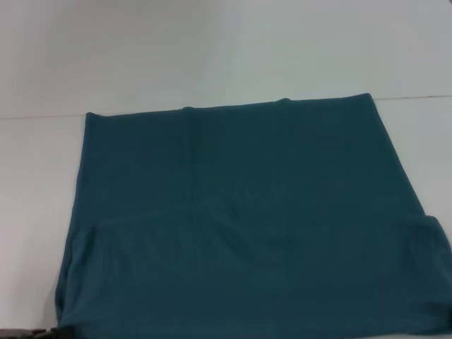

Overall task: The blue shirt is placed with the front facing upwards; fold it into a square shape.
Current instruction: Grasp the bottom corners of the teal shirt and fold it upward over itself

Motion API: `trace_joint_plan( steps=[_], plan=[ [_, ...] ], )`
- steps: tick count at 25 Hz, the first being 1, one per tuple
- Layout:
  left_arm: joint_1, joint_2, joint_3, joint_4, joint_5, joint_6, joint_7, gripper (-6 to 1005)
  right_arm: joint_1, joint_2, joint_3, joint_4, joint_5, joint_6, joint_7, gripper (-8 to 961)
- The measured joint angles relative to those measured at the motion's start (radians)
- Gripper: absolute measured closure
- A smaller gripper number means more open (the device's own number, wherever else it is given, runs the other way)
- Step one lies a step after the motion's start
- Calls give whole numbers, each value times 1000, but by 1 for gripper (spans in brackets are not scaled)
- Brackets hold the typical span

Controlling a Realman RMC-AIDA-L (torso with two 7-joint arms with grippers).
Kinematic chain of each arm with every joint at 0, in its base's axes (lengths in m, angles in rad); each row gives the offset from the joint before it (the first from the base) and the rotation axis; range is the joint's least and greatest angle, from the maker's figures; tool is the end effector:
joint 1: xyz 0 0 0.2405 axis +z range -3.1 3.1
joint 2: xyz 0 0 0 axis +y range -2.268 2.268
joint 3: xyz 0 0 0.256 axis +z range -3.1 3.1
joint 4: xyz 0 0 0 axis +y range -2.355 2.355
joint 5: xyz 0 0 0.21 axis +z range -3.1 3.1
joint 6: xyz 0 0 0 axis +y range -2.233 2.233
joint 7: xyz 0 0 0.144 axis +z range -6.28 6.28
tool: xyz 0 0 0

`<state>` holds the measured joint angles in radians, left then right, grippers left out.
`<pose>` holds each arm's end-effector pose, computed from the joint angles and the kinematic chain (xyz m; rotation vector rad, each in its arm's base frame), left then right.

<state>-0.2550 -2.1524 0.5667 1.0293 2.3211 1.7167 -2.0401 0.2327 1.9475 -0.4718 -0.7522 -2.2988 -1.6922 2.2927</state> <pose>-0.3362 0.2406 0.0328 -2.3788 -1.6280 -0.4132 0.3917 0.2195 0.0771 -1.9501 2.1041 0.5050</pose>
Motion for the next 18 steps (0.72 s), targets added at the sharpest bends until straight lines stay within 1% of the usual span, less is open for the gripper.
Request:
trace_joint_plan(
  steps=[7,18],
  plan=[
    [35,-8,-16,15,3,43,0,938,-41,-2,9,1,-15,-32,-18,913],
    [99,-18,-24,18,6,78,7,940,-51,-4,17,1,-25,-61,-24,913]
  ],
)
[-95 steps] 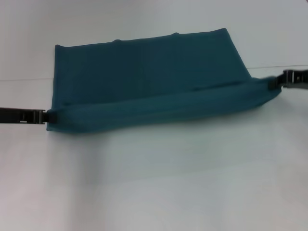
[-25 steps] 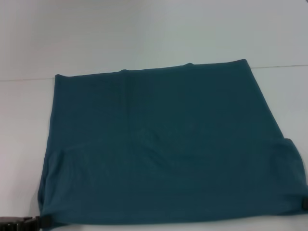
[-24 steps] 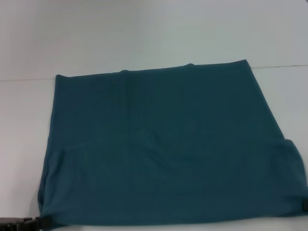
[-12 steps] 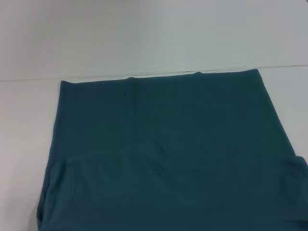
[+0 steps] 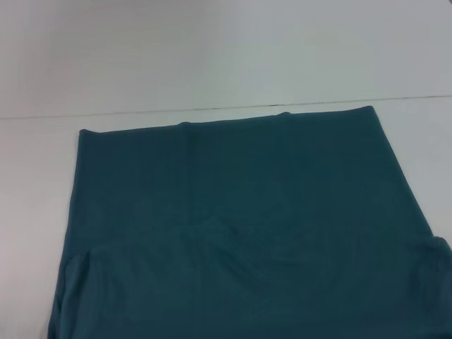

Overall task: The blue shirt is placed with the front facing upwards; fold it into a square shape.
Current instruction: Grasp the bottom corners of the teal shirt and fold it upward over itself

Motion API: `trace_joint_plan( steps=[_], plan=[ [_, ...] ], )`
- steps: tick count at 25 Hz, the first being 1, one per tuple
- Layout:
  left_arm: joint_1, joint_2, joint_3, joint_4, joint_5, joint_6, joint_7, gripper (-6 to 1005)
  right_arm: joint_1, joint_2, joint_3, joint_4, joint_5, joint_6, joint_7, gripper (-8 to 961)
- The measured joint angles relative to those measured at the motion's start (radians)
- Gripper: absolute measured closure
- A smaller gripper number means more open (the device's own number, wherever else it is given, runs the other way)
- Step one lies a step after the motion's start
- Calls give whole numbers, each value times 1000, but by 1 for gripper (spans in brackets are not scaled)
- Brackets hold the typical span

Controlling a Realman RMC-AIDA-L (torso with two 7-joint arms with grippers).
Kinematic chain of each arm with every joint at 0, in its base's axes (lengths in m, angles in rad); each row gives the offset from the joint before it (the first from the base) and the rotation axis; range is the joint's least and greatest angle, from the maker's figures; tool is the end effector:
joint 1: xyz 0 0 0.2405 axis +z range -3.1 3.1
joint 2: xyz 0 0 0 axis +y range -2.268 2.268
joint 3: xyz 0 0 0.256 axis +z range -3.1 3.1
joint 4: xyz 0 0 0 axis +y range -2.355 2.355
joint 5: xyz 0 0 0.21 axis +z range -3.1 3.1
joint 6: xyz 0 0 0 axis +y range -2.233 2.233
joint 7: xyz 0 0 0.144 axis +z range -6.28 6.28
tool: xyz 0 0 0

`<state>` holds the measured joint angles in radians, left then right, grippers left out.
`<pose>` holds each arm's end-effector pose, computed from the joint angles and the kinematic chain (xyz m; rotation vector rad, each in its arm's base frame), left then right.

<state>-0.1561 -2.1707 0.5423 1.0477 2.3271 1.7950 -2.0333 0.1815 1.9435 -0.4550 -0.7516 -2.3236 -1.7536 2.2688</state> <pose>-0.3484 0.1988 0.0301 -2.3402 -1.7549 -0.4414 0.3983 0.1920 0.0778 -1.9490 2.1621 0.4909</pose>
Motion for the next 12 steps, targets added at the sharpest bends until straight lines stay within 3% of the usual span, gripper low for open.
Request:
trace_joint_plan(
  steps=[12],
  plan=[
    [26,-1,-58,2,1,47,18,938,-35,2,13,0,-1,-30,0,913]
  ],
)
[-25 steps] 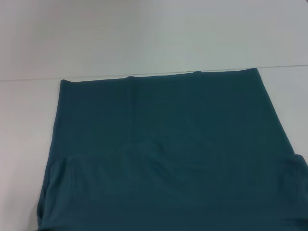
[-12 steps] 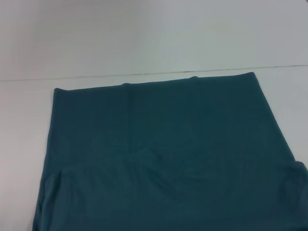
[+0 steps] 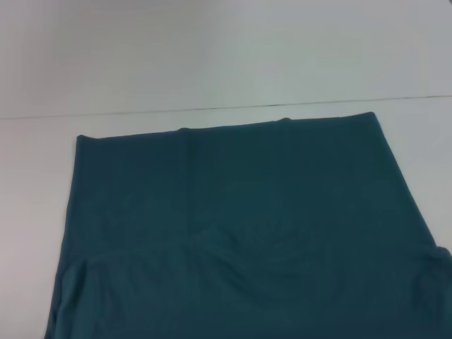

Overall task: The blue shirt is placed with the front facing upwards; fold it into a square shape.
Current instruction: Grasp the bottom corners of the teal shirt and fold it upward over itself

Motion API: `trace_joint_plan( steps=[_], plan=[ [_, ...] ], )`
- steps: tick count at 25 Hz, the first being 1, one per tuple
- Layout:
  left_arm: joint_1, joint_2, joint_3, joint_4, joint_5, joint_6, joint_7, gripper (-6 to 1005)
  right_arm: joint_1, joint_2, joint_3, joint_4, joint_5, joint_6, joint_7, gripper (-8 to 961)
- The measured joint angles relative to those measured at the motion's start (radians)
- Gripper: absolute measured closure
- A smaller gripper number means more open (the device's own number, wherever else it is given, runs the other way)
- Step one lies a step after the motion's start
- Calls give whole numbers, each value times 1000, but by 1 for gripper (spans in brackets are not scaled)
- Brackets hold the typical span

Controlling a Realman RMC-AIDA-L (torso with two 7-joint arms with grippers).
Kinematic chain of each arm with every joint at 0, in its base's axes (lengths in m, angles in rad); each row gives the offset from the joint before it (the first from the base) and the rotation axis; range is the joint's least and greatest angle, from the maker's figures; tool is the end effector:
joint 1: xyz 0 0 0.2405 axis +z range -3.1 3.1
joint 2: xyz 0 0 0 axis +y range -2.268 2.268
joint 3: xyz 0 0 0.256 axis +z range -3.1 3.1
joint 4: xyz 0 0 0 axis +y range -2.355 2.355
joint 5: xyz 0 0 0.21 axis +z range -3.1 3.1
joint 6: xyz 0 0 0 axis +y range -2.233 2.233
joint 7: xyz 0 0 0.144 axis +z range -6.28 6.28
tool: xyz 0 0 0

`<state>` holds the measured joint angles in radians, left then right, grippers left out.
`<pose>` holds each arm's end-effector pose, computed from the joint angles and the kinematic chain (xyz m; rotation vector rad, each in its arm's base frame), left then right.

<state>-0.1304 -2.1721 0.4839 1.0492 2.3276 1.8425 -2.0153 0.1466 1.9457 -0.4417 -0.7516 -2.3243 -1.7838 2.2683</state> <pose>-0.3528 0.1837 0.0358 -2.3075 -1.7845 -0.4948 0.4014 0.1756 0.0778 -1.9216 2.2064 0.5107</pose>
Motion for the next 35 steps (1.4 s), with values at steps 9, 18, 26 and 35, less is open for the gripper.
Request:
trace_joint_plan(
  steps=[9,18,26,35],
  plan=[
    [0,1,0,-4,4,12,1,938,-30,7,6,0,-24,-12,-16,913],
    [1,2,-1,-3,25,21,-6,939,-38,6,17,0,-28,-19,-24,912],
    [-19,6,-9,-19,8,50,1,939,-6,0,84,3,-20,-80,-49,912],
    [-100,36,-81,-91,4,52,13,938,85,-17,154,89,-20,-64,-72,912]
  ],
)
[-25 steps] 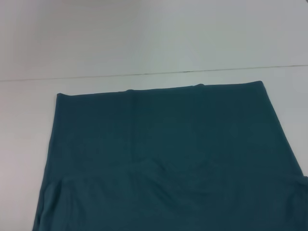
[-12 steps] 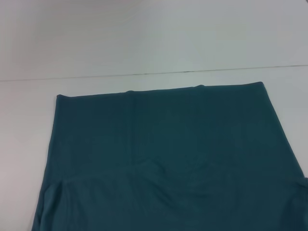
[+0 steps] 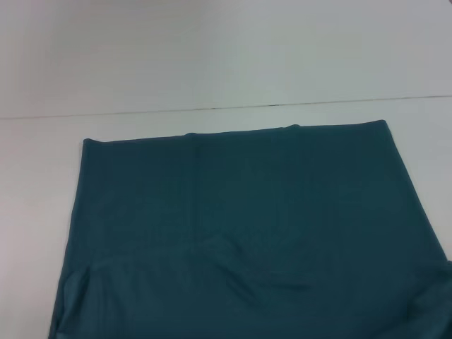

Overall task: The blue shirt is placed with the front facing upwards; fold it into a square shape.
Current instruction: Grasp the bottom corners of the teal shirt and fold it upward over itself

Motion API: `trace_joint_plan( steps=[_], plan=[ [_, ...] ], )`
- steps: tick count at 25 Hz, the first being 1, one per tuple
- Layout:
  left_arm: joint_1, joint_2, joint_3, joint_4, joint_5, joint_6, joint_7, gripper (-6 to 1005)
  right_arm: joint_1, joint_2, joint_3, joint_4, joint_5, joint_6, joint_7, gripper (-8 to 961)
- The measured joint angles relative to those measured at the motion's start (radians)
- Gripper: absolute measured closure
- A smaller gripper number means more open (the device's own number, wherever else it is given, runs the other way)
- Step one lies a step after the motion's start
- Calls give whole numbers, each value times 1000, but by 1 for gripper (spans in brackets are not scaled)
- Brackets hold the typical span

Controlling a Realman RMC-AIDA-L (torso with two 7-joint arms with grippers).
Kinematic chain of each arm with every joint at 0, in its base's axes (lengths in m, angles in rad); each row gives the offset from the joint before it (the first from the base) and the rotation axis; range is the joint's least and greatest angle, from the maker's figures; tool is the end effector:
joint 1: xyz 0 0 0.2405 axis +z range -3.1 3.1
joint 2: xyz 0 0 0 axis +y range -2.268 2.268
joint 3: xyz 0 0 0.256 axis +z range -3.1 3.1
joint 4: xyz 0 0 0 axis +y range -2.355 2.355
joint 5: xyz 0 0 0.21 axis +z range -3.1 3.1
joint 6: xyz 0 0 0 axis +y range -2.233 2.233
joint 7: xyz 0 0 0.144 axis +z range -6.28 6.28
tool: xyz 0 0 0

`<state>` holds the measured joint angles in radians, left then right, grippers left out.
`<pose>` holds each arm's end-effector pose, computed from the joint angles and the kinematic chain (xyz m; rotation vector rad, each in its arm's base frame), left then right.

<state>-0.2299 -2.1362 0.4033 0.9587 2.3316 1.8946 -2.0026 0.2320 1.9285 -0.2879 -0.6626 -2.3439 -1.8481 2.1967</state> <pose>-0.3417 0.2057 0.0411 -2.3698 -1.7601 -0.6108 0.3863 0.1973 0.0823 -1.9984 2.1344 0.7148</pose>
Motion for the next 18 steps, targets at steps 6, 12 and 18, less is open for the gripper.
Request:
trace_joint_plan(
  steps=[6,12,18],
  plan=[
    [-48,18,-36,-28,-3,-9,-8,938,52,-5,53,14,0,19,8,912],
    [-89,32,-59,-64,-3,-37,-14,939,92,-12,88,49,4,51,15,912],
    [-119,45,-71,-80,-3,-65,-36,938,131,-13,134,51,10,69,33,912]
  ],
)
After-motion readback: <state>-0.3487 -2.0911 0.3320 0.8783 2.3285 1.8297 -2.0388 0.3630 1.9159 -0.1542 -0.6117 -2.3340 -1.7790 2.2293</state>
